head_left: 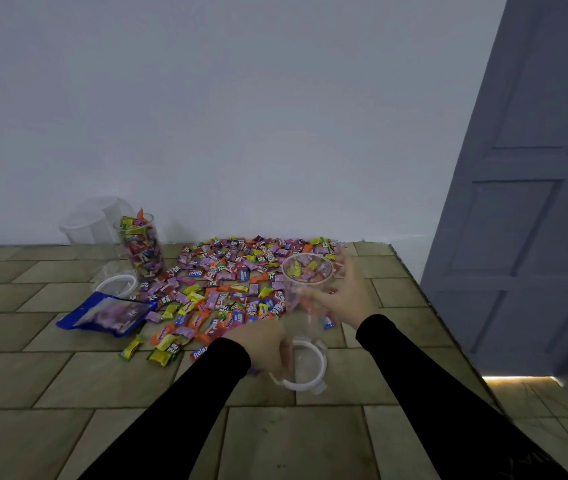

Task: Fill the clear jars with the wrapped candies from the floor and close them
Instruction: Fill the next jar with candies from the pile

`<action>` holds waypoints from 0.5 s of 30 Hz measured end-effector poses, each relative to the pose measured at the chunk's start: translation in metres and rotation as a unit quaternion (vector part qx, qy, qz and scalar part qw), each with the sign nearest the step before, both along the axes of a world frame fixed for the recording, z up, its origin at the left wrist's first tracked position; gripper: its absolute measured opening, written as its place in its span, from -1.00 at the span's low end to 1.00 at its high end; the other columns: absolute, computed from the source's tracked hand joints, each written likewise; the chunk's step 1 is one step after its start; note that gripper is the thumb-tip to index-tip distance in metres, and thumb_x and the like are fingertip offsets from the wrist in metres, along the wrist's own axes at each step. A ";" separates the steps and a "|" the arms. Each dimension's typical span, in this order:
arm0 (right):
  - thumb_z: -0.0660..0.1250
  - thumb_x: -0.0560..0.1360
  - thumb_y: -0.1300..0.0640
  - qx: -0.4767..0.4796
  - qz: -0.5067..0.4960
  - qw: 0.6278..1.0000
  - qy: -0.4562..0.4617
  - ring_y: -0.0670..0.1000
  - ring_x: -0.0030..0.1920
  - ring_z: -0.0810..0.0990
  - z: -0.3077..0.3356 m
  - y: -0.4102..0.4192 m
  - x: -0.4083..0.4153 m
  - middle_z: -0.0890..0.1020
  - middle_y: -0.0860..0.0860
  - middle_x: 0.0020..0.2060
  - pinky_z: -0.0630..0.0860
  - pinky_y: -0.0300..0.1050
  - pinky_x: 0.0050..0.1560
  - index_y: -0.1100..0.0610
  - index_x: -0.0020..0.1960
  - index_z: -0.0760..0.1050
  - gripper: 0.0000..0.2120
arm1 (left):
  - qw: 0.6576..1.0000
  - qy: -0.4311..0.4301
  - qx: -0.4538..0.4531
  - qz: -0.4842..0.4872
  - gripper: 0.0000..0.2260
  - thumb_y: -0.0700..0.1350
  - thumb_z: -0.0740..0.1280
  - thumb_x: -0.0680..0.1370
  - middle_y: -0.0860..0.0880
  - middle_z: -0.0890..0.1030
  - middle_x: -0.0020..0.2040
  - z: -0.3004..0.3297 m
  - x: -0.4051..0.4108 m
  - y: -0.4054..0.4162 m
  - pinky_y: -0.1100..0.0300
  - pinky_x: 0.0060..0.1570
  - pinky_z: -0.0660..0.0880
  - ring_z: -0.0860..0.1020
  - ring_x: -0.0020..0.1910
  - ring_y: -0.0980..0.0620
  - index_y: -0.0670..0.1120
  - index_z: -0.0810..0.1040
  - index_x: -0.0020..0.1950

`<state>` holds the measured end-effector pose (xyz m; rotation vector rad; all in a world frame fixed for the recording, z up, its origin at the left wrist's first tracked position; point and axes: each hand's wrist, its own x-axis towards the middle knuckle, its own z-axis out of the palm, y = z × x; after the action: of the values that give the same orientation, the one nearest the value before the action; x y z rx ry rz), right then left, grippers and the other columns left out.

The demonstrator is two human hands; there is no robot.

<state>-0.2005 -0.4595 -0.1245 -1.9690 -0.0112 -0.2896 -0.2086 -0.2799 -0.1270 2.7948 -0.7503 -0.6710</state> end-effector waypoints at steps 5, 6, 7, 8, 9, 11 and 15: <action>0.47 0.24 -0.34 -0.089 0.009 0.992 -0.092 -0.09 0.35 0.32 0.036 0.015 0.002 0.37 -0.09 0.34 0.32 -0.07 0.34 -0.08 0.44 0.27 -0.13 | 0.994 -0.078 -0.068 0.041 -0.87 -0.04 0.38 0.52 0.02 0.65 -0.04 0.020 0.016 0.013 0.16 -0.02 0.54 0.59 -0.07 0.04 -0.07 0.63 -0.02; 0.45 0.29 -0.32 -0.120 0.016 0.987 -0.109 -0.09 0.33 0.33 0.041 0.021 0.004 0.40 -0.09 0.30 0.32 -0.08 0.33 -0.06 0.42 0.30 -0.20 | 0.991 -0.093 -0.078 0.057 -0.85 -0.02 0.37 0.53 0.01 0.64 -0.04 0.021 0.019 0.016 0.16 -0.04 0.53 0.58 -0.08 0.04 -0.08 0.63 0.00; 0.42 0.34 -0.30 -0.154 0.024 0.980 -0.125 -0.08 0.31 0.35 0.045 0.029 0.007 0.43 -0.08 0.27 0.32 -0.08 0.32 -0.04 0.41 0.33 -0.27 | 0.988 -0.102 -0.087 0.073 -0.82 0.00 0.36 0.54 0.00 0.63 -0.05 0.021 0.020 0.019 0.18 -0.07 0.51 0.57 -0.10 0.05 -0.08 0.62 0.01; 0.40 0.38 -0.27 -0.192 0.035 0.971 -0.138 -0.07 0.29 0.36 0.048 0.039 0.010 0.45 -0.06 0.26 0.32 -0.09 0.31 -0.02 0.39 0.35 -0.33 | 0.985 -0.107 -0.096 0.090 -0.80 0.03 0.35 0.55 -0.01 0.63 -0.06 0.020 0.021 0.024 0.19 -0.11 0.50 0.56 -0.14 0.05 -0.09 0.62 0.00; 0.37 0.43 -0.24 -0.226 0.045 0.962 -0.149 -0.05 0.29 0.37 0.050 0.051 0.014 0.47 -0.05 0.25 0.32 -0.09 0.32 0.01 0.38 0.37 -0.39 | 0.982 -0.111 -0.105 0.107 -0.78 0.05 0.34 0.55 -0.02 0.63 -0.07 0.018 0.022 0.031 0.17 -0.13 0.49 0.56 -0.16 0.04 -0.10 0.62 -0.01; 0.32 0.51 -0.17 -0.274 0.068 0.944 -0.169 -0.02 0.29 0.38 0.049 0.072 0.020 0.49 -0.01 0.25 0.32 -0.08 0.33 0.05 0.37 0.39 -0.49 | 0.976 -0.120 -0.114 0.138 -0.76 0.08 0.34 0.54 -0.05 0.62 -0.09 0.013 0.024 0.044 0.10 -0.10 0.50 0.57 -0.14 0.01 -0.09 0.60 -0.05; 0.20 0.59 -0.07 -0.345 0.118 0.918 -0.154 0.04 0.27 0.40 0.038 0.111 0.035 0.51 0.03 0.23 0.31 -0.06 0.31 0.08 0.35 0.42 -0.61 | 0.961 -0.161 -0.110 0.197 -0.79 0.07 0.29 0.57 -0.02 0.59 -0.05 0.000 0.025 0.078 0.10 -0.07 0.48 0.53 -0.10 -0.01 -0.07 0.55 -0.01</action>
<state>-0.1659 -0.3485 -0.0863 -2.5638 -0.6280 -0.4808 -0.1837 -0.2023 -0.1265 2.7473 -0.2683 -0.0597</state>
